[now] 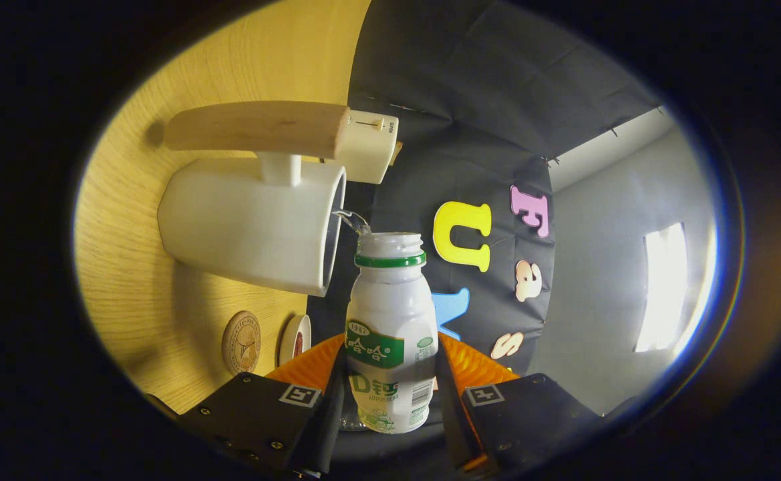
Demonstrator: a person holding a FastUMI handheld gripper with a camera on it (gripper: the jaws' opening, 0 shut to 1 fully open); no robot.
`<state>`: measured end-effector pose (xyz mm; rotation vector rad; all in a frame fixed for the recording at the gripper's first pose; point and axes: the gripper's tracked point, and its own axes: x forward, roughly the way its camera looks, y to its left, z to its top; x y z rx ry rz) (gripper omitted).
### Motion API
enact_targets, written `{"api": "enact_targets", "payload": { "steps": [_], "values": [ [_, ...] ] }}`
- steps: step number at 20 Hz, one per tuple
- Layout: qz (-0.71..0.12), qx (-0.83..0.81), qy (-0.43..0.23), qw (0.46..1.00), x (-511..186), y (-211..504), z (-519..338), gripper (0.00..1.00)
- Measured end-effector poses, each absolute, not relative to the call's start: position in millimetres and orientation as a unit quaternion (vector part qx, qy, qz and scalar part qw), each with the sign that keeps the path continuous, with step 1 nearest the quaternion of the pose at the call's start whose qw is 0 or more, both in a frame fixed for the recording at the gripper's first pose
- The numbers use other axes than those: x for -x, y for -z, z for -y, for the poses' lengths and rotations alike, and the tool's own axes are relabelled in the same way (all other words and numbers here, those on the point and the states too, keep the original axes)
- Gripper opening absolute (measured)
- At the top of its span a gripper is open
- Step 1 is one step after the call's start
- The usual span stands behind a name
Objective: Take the bottle from table, then pour the juice into the cup, finally place the bottle on the coaster
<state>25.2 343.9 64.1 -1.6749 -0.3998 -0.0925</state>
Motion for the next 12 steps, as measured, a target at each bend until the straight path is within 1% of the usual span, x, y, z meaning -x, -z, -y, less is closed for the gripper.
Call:
{"api": "enact_targets", "payload": {
  "steps": [12],
  "values": [
    [0.174, 0.743, 0.046, 0.645, -26.9, -61.0, -337.6, 0.64]
  ]
}}
